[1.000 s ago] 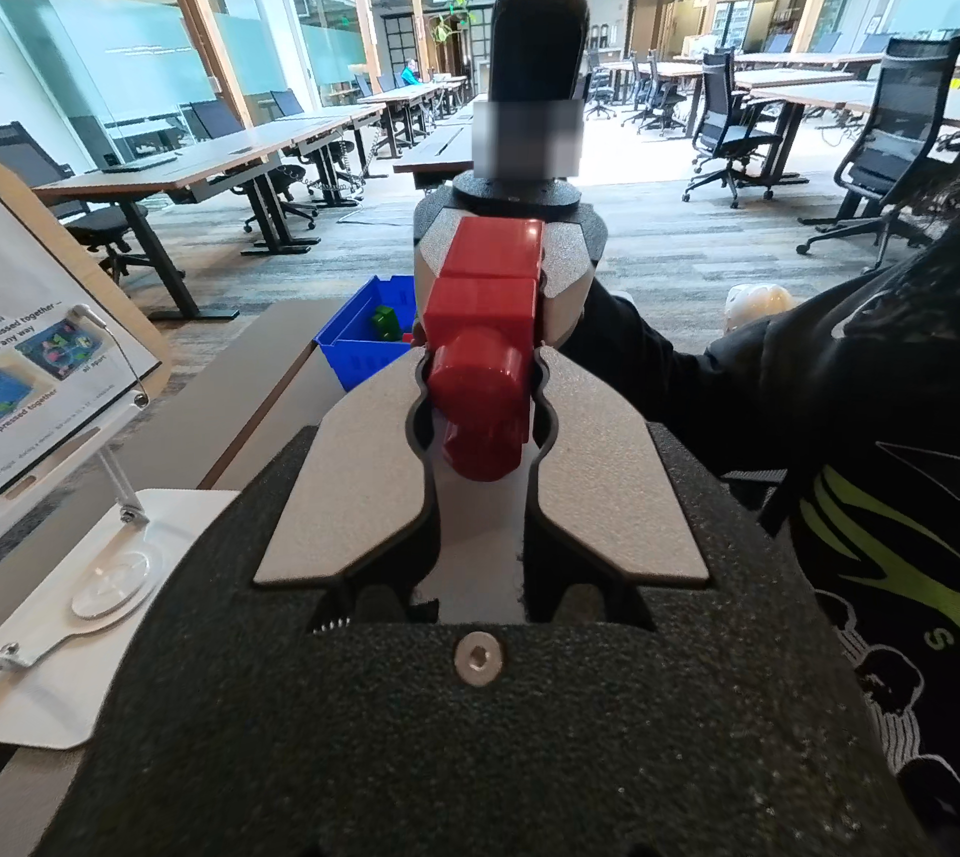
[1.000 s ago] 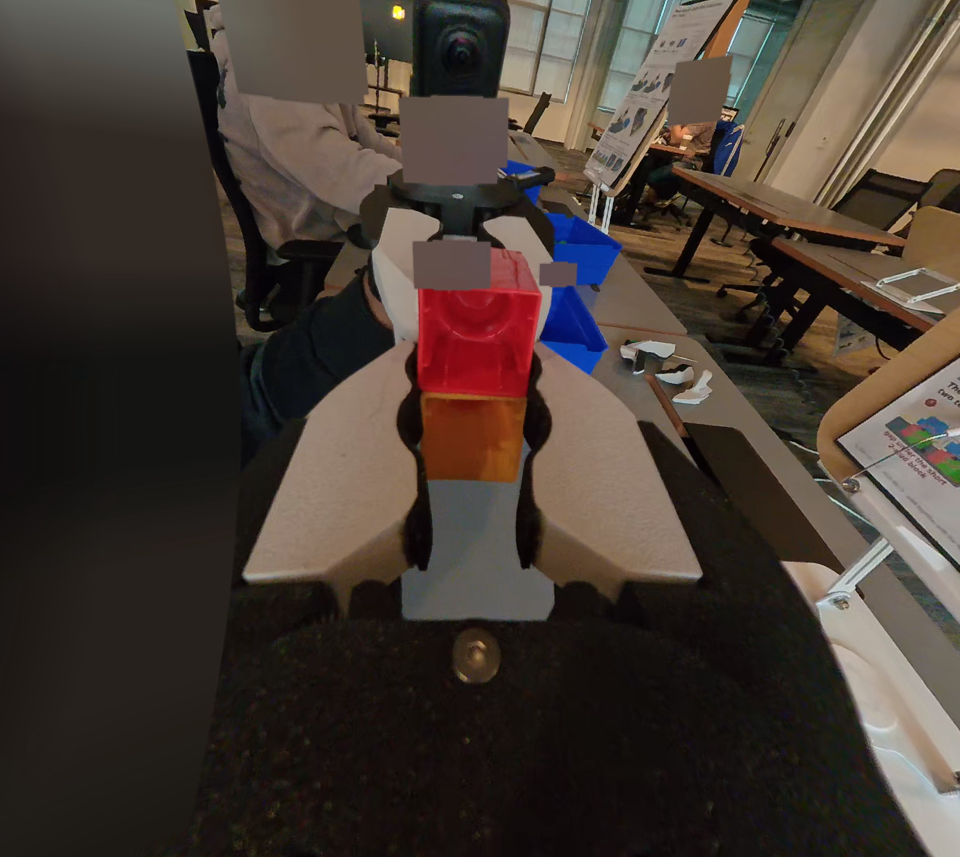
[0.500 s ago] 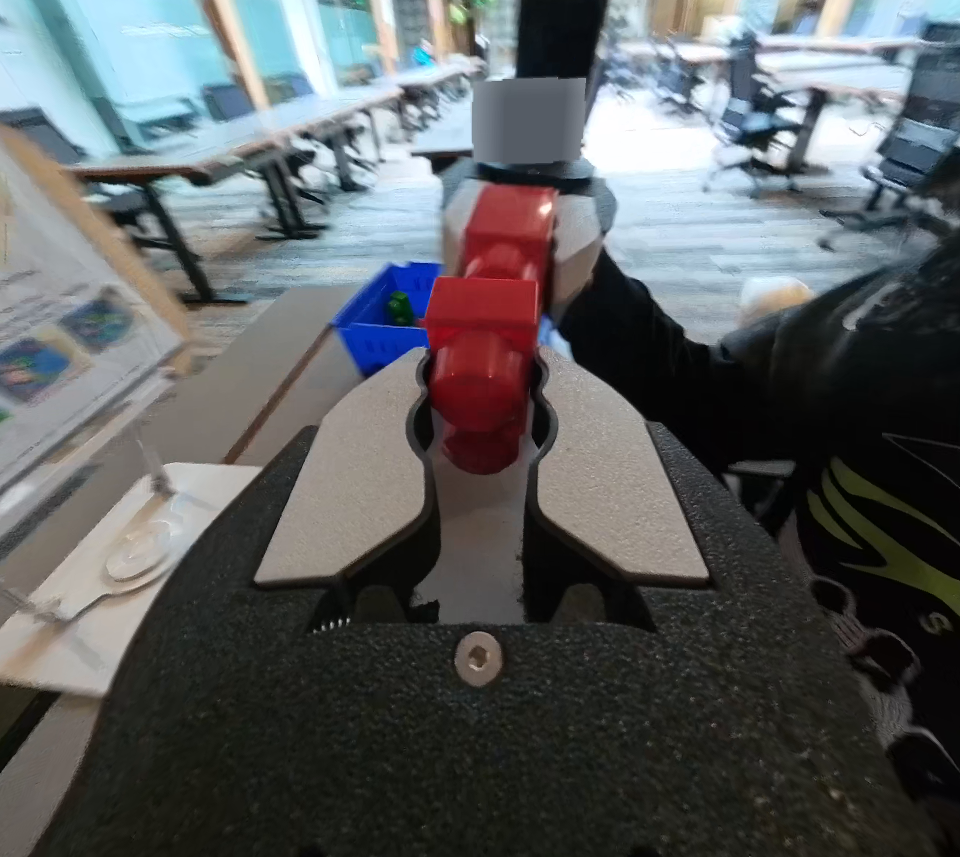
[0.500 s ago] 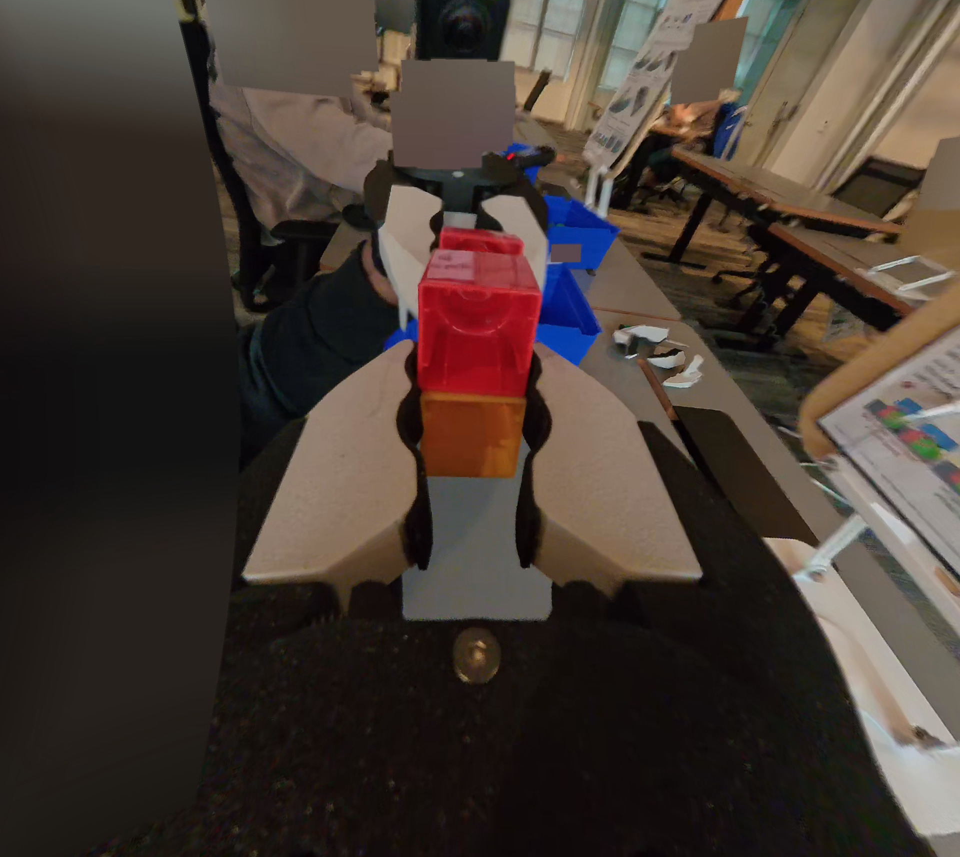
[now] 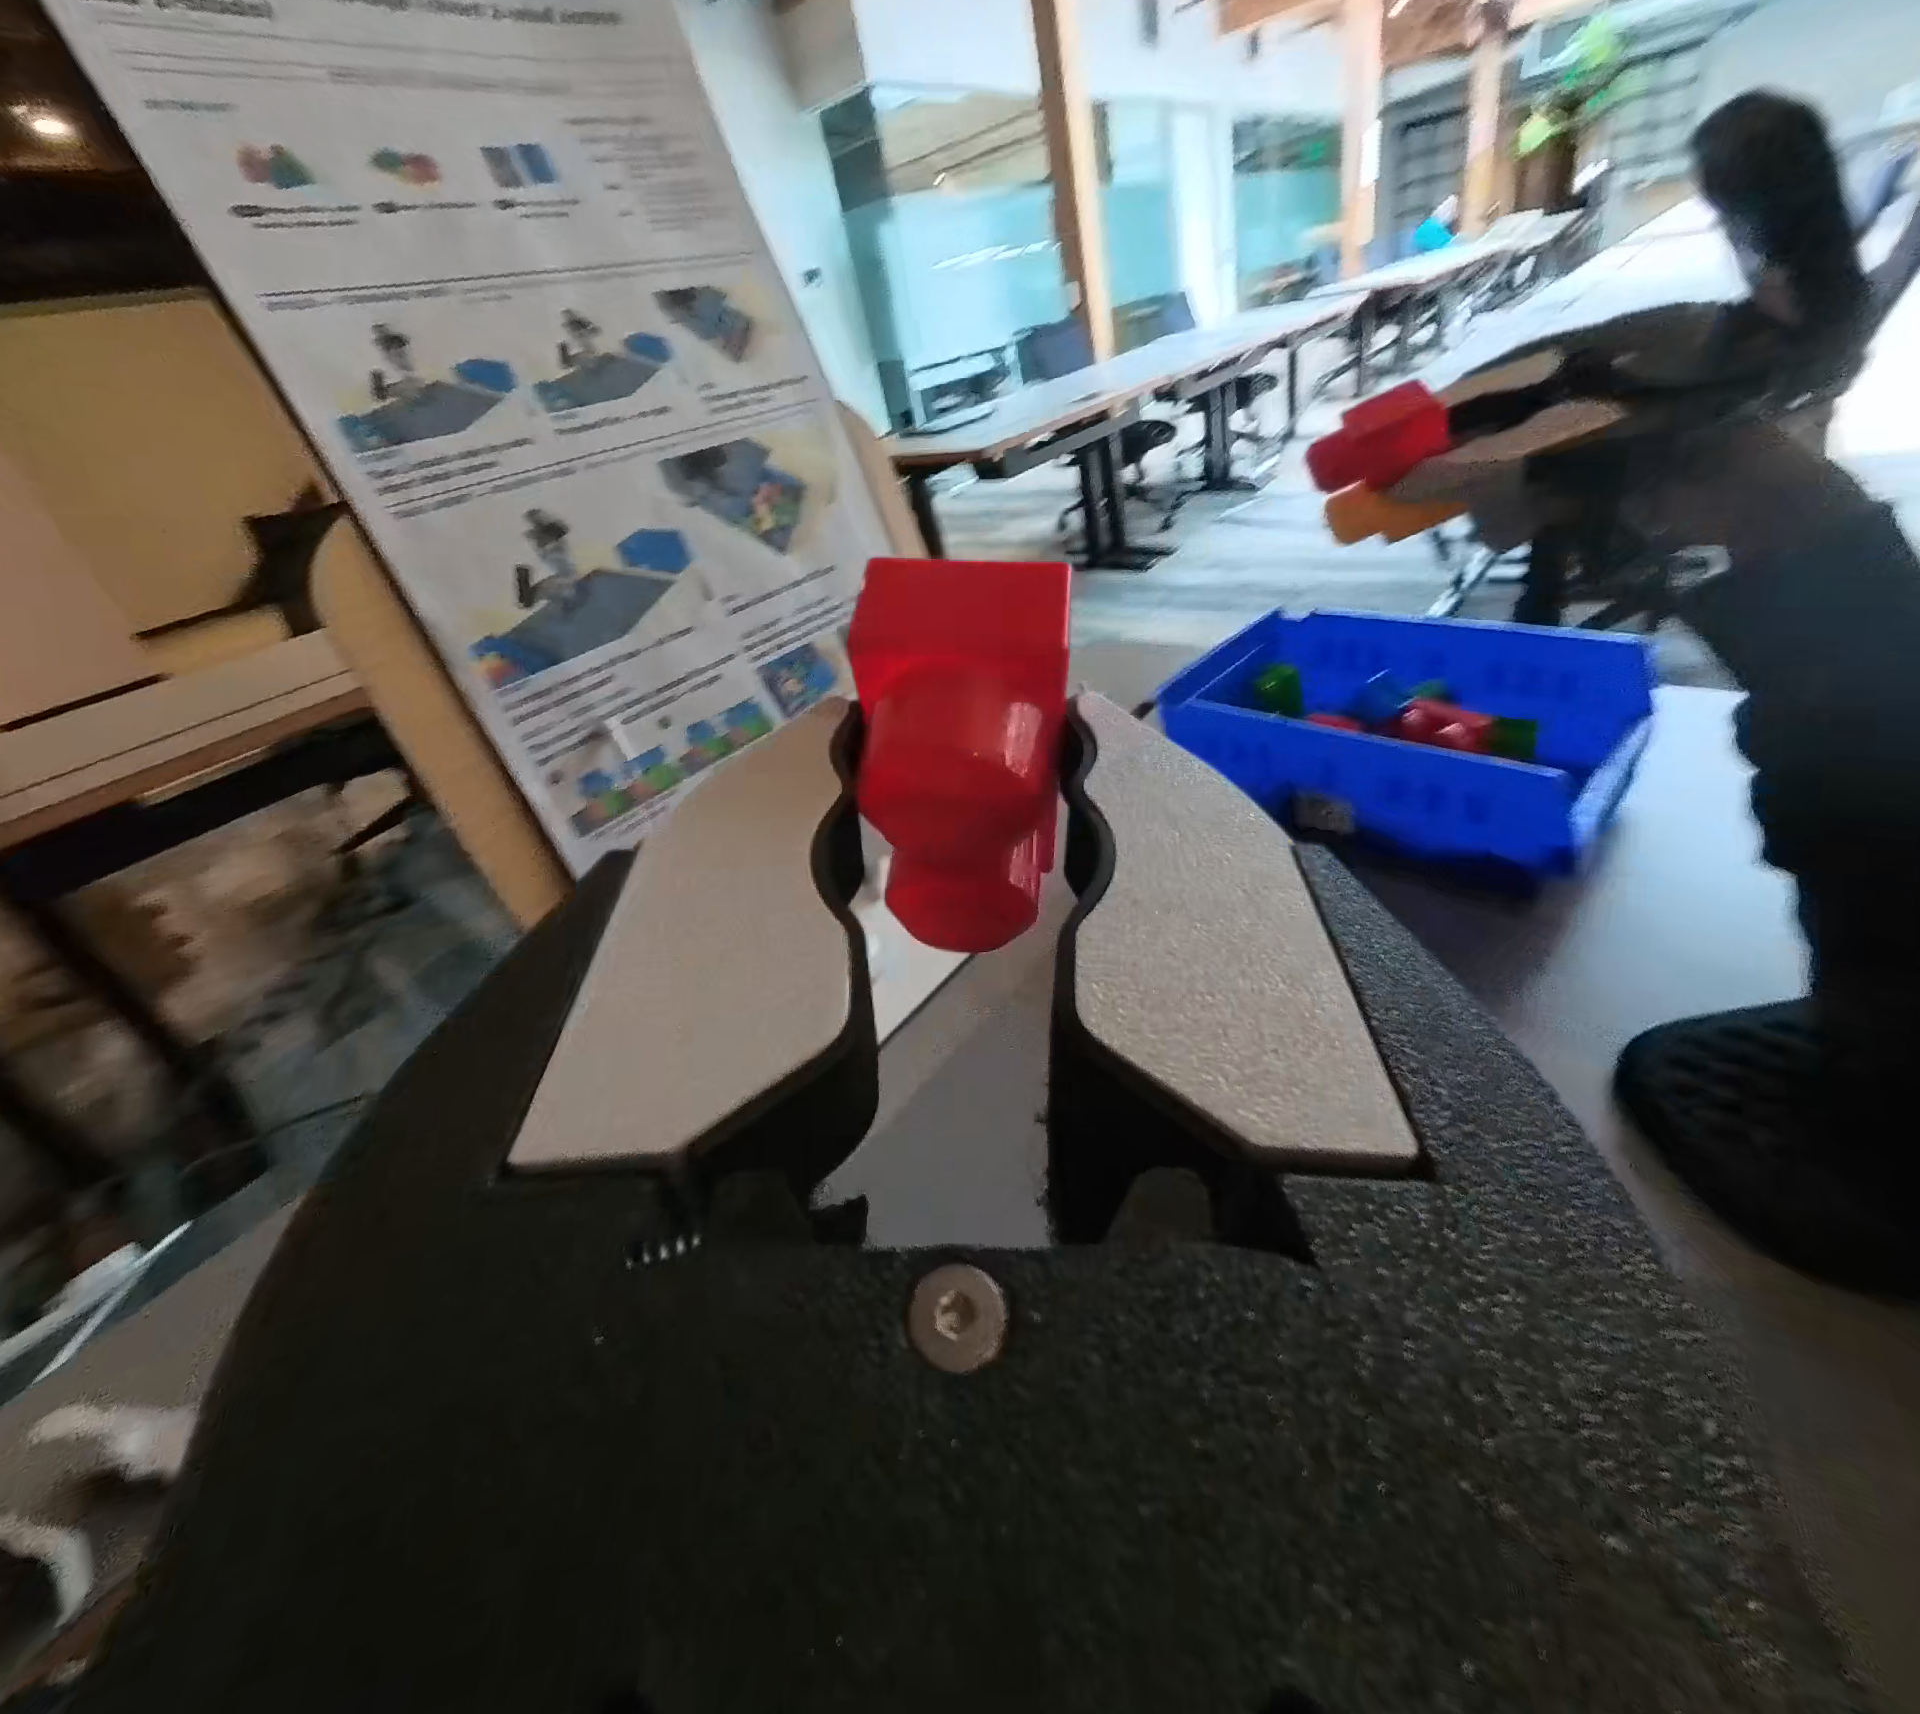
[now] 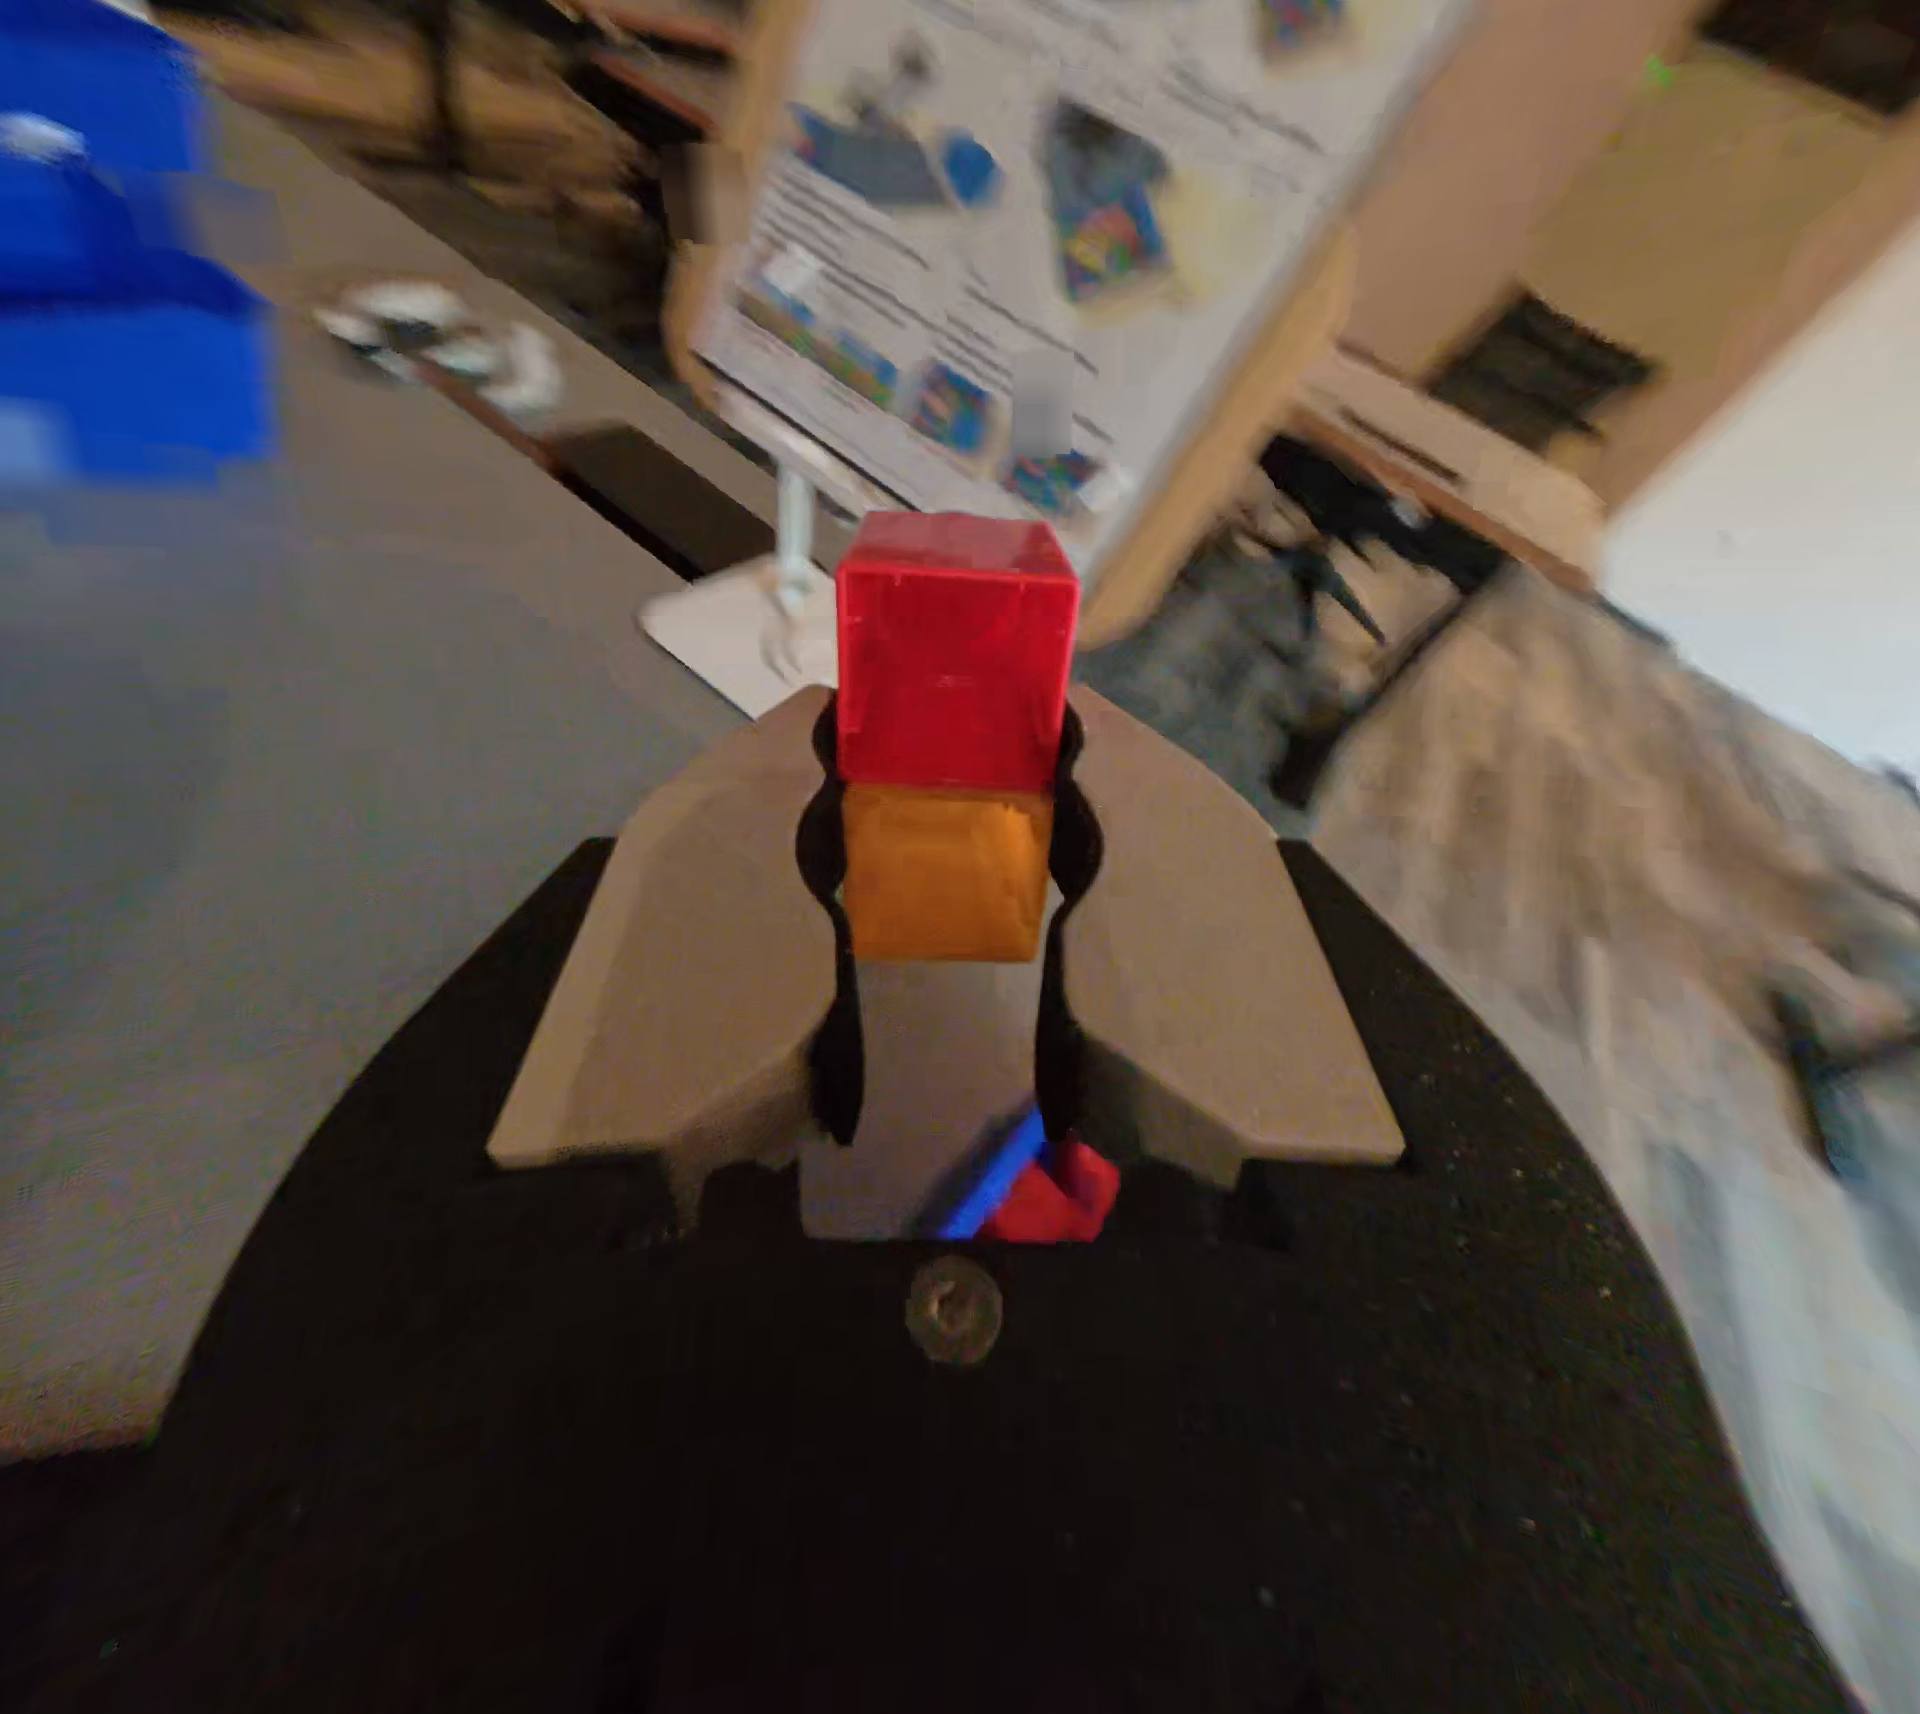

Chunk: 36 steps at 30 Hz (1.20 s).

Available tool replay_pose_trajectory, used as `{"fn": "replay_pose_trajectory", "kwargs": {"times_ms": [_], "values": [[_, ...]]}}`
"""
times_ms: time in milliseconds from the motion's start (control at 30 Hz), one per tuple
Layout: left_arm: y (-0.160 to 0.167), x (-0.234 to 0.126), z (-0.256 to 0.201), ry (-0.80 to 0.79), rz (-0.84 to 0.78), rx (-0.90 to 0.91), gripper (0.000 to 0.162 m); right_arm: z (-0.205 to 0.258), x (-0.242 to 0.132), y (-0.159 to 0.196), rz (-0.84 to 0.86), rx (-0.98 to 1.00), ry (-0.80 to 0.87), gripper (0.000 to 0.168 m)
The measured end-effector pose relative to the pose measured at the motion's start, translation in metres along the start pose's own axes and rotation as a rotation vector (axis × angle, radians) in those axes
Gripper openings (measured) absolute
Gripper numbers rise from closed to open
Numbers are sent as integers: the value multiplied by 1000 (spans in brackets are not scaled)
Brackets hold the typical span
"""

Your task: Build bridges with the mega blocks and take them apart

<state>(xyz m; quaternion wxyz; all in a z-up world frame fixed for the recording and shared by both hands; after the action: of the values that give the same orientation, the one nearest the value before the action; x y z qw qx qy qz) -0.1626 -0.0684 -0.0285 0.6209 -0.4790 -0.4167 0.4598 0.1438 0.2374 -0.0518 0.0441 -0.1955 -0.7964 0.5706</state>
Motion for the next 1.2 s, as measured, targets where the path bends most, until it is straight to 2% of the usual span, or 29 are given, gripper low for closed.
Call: {"fn": "replay_pose_trajectory", "kwargs": {"times_ms": [200,267,467,700,767,867,933,1067,1200], "values": [[6,5,5,-51,48,1,36,-55,3,80,443,139,247,36],[8,5,7,-73,61,5,35,-71,13,110,532,189,306,36],[7,4,7,-82,57,20,35,-93,43,176,632,278,378,36],[5,1,5,-67,50,34,36,-94,52,196,685,292,397,36],[5,1,4,-68,52,38,36,-93,53,197,691,280,392,41],[4,-1,5,-64,45,35,36,-93,51,187,662,287,389,62],[3,-2,4,-53,37,34,35,-93,47,173,638,275,397,64],[1,-1,-1,10,13,33,35,-80,38,120,474,240,362,63],[-2,3,-12,135,-36,20,35,-41,35,49,172,198,180,63]]}}
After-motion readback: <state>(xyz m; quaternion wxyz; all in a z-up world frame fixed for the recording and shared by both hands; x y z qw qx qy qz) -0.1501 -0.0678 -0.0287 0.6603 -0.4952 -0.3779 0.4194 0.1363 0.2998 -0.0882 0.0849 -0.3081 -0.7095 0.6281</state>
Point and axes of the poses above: each gripper's, where its closed fingertips meet, x out along the fingers, y out of its underside, z = x × y across the jaws, the point moved 8 cm from there along -x, back along the fingers, and after that the axes turned 5 degrees about y, right-handed, at the moved point
